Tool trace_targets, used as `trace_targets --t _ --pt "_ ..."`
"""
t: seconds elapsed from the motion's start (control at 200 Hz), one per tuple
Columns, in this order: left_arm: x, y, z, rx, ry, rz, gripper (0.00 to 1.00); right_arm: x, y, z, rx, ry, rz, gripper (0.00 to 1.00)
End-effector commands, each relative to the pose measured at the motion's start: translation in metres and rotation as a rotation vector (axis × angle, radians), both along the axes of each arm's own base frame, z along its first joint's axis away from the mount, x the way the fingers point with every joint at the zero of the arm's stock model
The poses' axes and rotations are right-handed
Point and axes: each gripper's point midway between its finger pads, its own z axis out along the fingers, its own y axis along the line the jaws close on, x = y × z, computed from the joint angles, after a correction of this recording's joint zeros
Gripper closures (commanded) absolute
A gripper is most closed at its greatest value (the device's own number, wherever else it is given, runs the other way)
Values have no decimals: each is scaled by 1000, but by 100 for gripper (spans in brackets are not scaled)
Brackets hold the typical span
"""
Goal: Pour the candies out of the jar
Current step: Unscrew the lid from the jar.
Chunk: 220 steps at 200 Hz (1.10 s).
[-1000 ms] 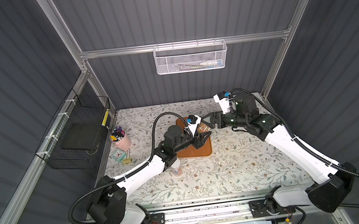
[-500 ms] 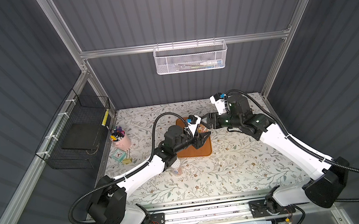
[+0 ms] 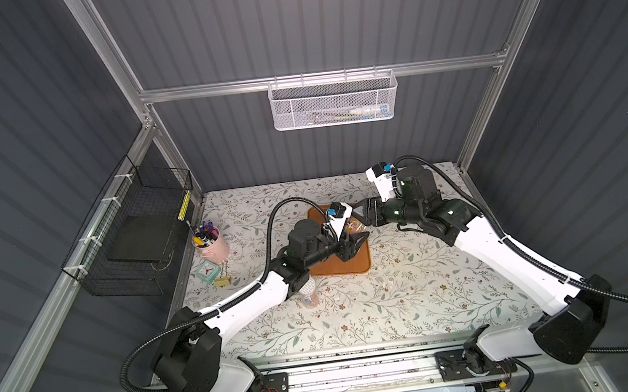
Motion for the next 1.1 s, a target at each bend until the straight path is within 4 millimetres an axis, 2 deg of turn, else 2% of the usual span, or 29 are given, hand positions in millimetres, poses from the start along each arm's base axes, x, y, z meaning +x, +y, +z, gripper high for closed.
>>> trace_targets --t 0.0,0.185,0.435,0.475,0.58,0.74,0.915,1.096 --pt "-12 -9 14 -42 -12 -81 100 -4 -5 23 -42 -136 47 48" --pt "-15 -10 16 -49 -11 -96 100 -11 -5 16 -87 -139 100 48" --pt "-14 -8 17 -50 -15 -84 100 2 -20 15 10 -13 -55 50" --pt "-15 -9 18 -52 -16 -92 100 0 -16 17 30 -20 -24 50" --pt "-29 -10 27 -87 -32 -164 100 -25 3 34 105 -110 192 49" --pt "-48 -11 46 -166 -9 -308 100 -55 11 55 207 -228 425 51" --pt "-60 -8 63 -296 63 -457 100 -74 16 71 259 -256 576 52" --pt "-55 -9 62 -304 83 -471 100 -77 16 68 236 -236 603 51"
